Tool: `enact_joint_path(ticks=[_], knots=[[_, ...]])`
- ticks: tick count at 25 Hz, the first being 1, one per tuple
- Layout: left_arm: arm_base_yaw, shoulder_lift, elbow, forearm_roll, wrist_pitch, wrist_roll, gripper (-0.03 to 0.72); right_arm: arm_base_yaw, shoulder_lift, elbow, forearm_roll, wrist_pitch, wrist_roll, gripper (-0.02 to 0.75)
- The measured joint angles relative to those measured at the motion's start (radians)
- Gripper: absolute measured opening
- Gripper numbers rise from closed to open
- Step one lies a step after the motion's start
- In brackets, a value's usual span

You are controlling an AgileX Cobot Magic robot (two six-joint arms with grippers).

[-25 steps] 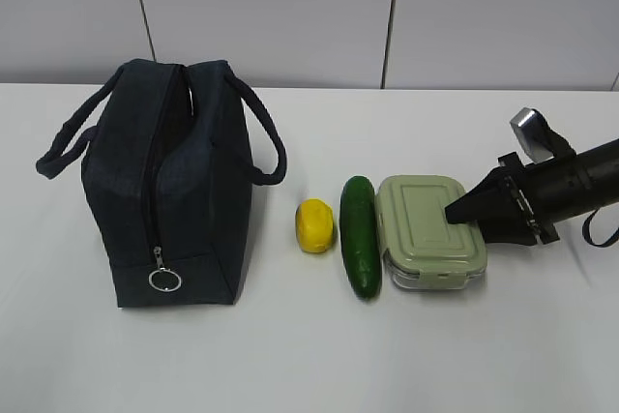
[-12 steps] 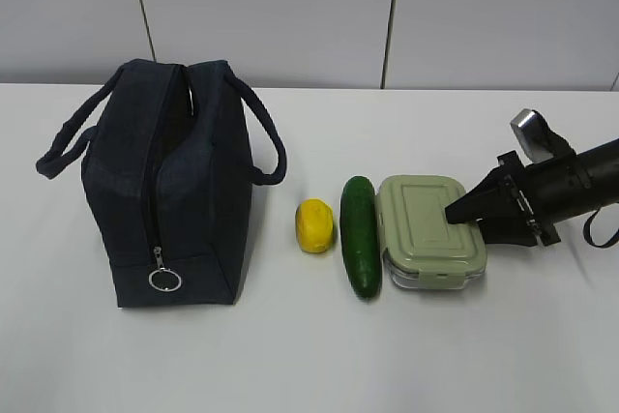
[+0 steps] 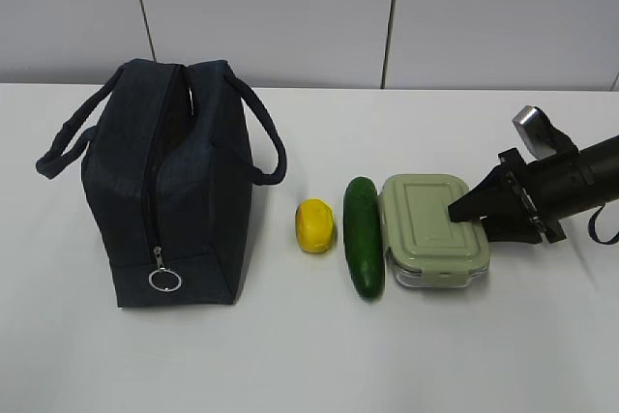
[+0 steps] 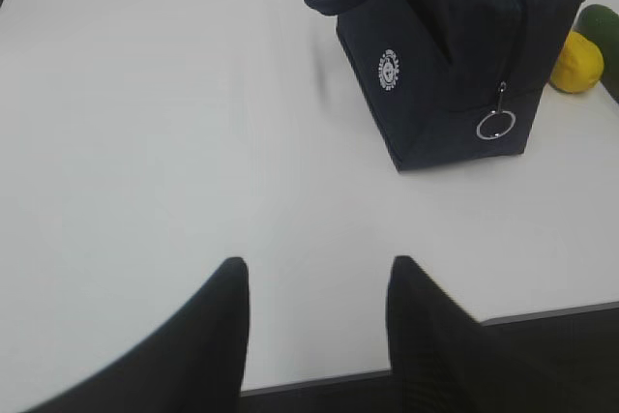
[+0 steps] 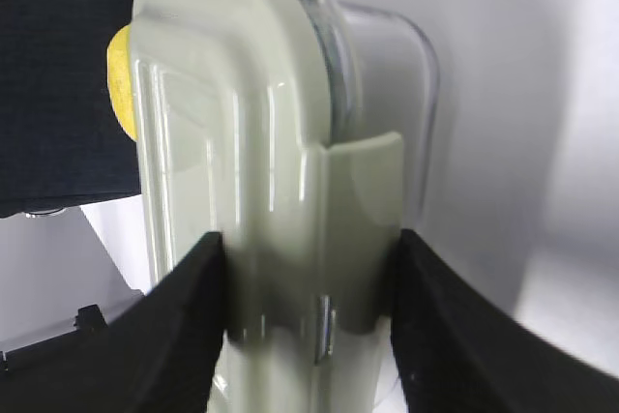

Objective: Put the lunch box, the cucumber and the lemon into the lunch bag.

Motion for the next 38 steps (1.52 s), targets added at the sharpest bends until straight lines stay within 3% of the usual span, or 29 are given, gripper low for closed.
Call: enact_joint_path(ticks=[38], knots=[[0.000,0.000,0.000,0.000,0.000,0.000,0.321,0.000,-0.029,0.000,-0.030,-0.028,0.029,0.383]])
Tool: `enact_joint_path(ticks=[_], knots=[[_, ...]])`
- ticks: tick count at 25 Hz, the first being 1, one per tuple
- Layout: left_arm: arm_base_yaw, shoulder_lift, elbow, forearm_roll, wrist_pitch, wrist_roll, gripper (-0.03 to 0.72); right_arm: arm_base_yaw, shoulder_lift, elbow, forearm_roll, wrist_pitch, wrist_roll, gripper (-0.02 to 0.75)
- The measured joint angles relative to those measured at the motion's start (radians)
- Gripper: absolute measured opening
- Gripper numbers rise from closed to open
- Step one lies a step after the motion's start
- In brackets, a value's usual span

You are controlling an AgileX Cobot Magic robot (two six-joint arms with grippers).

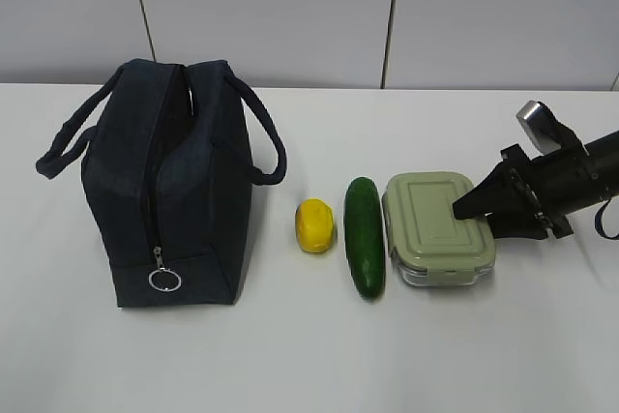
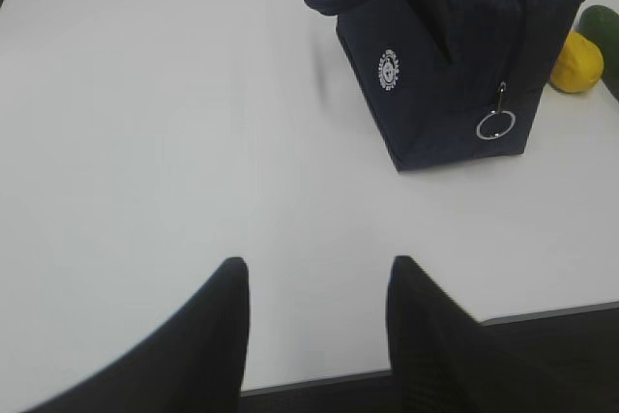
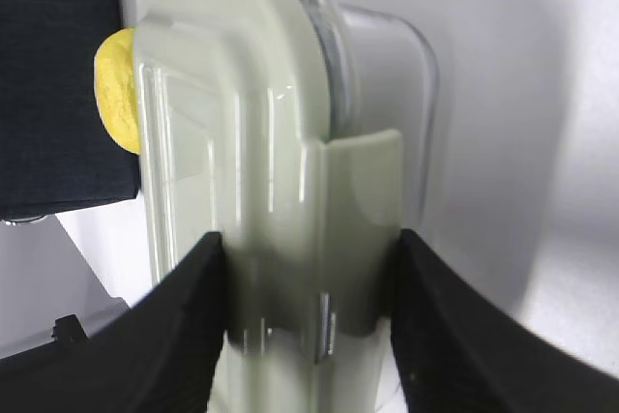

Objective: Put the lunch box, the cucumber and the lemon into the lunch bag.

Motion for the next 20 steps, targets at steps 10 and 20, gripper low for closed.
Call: enact_joint_path(ticks=[10,20], knots=[[0.000,0.000,0.000,0.000,0.000,0.000,0.321,0.000,0.000,0.000,0.000,0.000,0.000,0.382],[0.000,0.000,0.000,0.000,0.000,0.000,0.321,0.000,0.000,0.000,0.000,0.000,0.002,0.359]])
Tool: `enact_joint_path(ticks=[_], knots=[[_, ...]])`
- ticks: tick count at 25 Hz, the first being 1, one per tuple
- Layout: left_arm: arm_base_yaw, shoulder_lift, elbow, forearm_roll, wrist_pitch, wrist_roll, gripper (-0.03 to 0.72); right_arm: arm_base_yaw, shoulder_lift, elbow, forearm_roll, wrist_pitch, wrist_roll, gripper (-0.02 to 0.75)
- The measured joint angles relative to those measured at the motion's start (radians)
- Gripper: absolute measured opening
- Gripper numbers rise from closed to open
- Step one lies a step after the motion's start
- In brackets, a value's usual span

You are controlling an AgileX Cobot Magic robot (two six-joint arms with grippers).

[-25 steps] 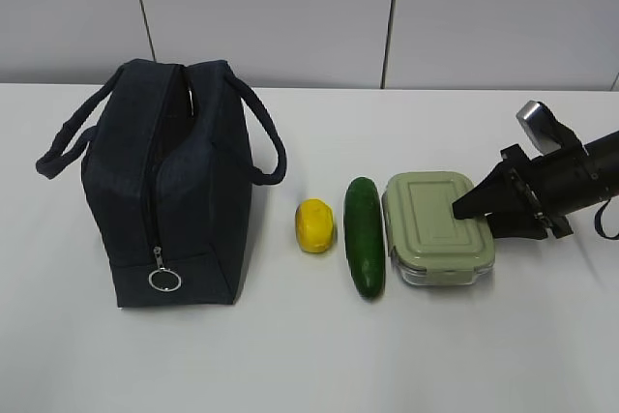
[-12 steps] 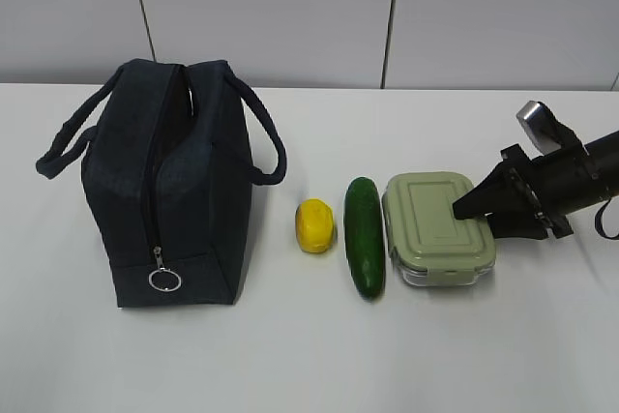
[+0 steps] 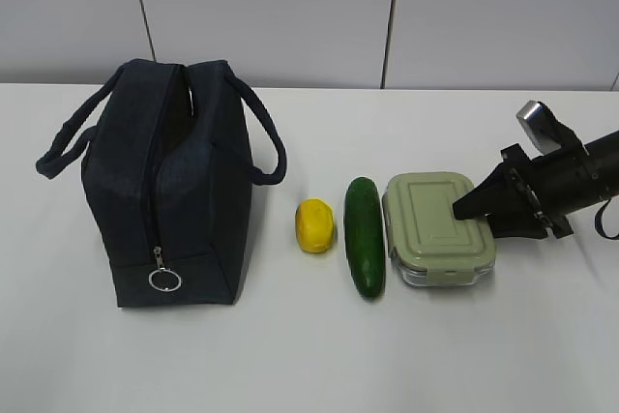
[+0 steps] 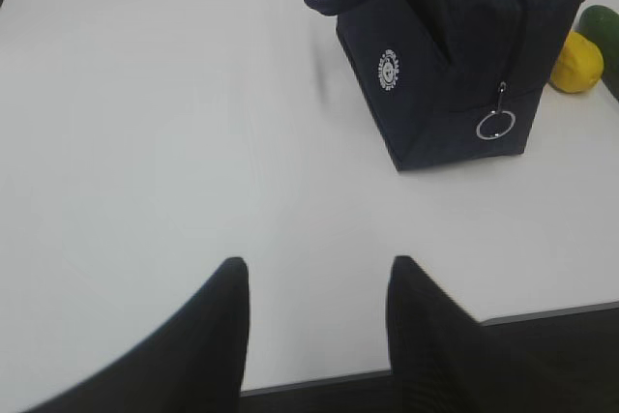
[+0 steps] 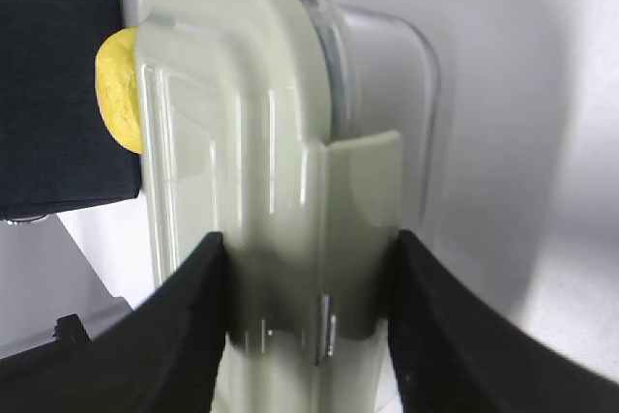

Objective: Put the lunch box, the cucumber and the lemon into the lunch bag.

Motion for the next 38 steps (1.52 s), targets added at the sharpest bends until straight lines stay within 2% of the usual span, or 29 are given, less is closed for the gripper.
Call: enact_joint_path(ticks=[20,38], knots=[[0.000,0.000,0.000,0.000,0.000,0.000,0.321,0.000,-0.084,0.000,-0.041,-0.003,0.084,0.356],[0.000,0.000,0.000,0.000,0.000,0.000,0.321,0.000,-0.282,0.000,-0.056,0.009,0.194,0.356]])
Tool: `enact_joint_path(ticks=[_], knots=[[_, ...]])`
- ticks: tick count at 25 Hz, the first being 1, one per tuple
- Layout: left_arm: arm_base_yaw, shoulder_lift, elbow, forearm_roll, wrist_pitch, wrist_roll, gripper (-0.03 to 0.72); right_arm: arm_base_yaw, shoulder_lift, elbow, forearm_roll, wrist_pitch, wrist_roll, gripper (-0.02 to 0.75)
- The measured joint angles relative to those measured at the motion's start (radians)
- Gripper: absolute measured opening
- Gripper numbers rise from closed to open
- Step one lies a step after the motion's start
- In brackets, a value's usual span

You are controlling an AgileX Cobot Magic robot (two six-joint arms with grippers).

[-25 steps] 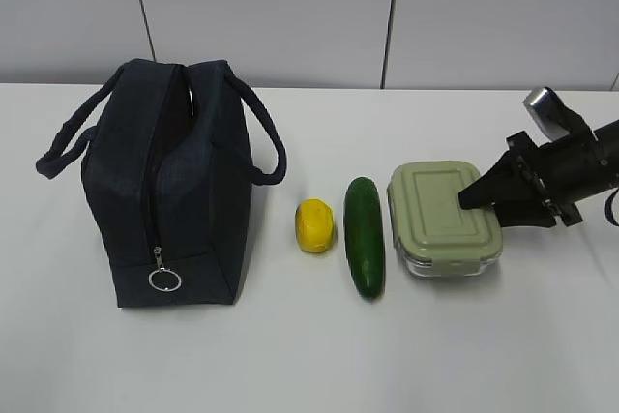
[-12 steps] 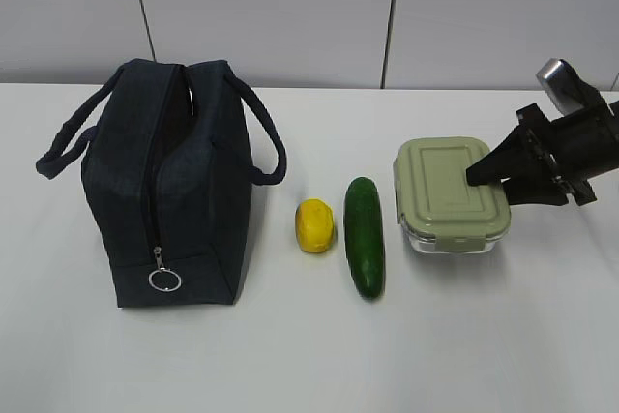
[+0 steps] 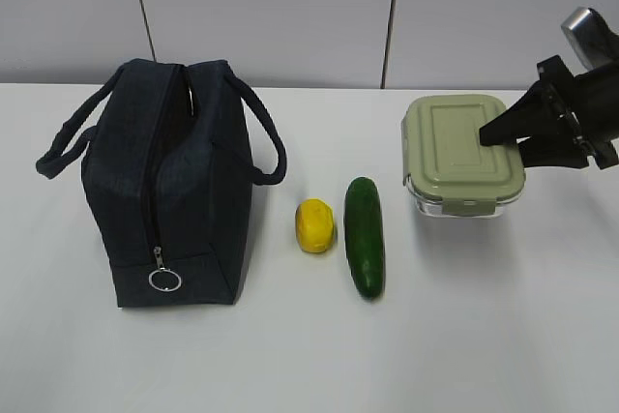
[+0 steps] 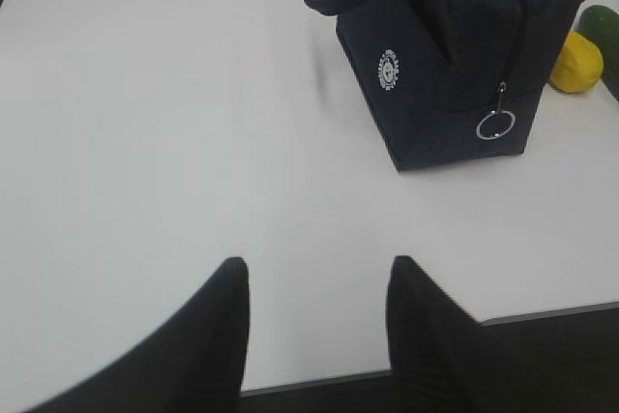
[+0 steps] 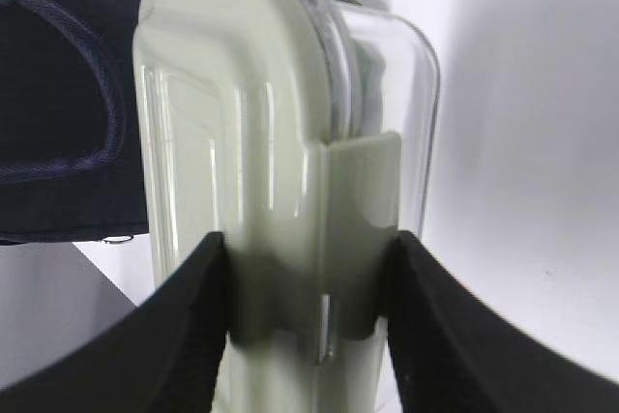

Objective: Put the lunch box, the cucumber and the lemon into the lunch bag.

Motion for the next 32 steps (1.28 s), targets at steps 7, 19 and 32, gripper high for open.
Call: enact_joint_path(ticks=[7,19,32], knots=[[0.000,0.000,0.000,-0.002,0.000,0.000,0.321,0.000,-0.074,0.007,-0.002,0.017,0.029,0.356],[0.000,0.016,0.000,-0.092,-0.004,0.000,0.321,0.094,-0.084,0.008,0.002,0.018,0.055,0.356],[0.000,0.375,-0.101,-0.212,-0.132,0.000,0.360,0.141,-0.130,0.008,0.146,0.018,0.061,0.356]])
